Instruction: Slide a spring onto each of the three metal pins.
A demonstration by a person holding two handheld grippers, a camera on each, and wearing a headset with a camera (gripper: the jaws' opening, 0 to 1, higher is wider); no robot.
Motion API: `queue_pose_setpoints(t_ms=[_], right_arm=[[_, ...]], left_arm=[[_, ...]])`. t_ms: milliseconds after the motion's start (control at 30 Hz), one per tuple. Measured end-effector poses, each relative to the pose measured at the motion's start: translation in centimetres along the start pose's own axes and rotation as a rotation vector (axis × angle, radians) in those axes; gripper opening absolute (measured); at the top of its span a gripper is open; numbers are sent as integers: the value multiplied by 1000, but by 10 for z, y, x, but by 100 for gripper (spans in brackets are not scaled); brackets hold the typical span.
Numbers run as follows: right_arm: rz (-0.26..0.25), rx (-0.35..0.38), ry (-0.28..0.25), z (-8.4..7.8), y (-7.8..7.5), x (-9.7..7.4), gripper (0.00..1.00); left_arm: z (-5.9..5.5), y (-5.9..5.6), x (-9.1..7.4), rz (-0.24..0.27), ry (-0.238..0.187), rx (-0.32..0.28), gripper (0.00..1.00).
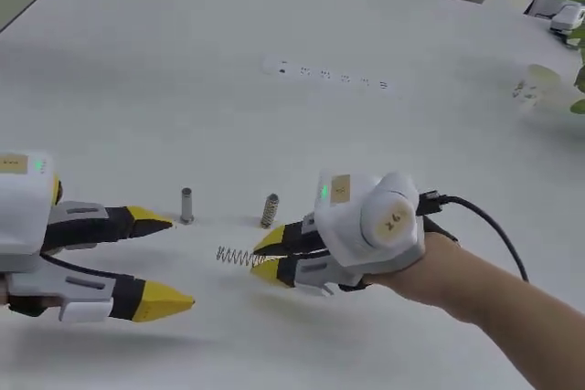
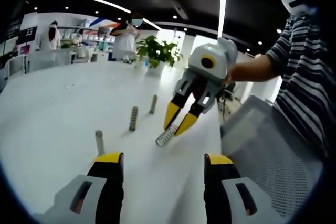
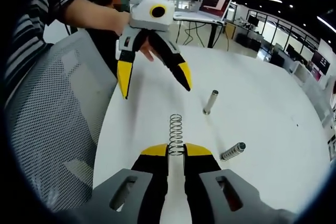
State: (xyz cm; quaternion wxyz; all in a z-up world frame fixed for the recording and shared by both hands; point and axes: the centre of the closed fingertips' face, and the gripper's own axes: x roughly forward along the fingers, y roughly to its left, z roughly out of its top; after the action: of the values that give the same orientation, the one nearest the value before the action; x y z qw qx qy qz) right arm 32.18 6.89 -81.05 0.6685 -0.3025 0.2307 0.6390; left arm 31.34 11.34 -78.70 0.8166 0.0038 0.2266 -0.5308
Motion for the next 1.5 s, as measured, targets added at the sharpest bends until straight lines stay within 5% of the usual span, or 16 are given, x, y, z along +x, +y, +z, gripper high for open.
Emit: queue_pose_setpoints(t_ms=[800,1500], right_arm=[[3,-56,-55,16,7,-16,8],[4,-56,-74,15,9,-21,8]], left_arm=[[18,-19,33,-136,-11,73,8],[23,-23,34,-163,-20,110,2]])
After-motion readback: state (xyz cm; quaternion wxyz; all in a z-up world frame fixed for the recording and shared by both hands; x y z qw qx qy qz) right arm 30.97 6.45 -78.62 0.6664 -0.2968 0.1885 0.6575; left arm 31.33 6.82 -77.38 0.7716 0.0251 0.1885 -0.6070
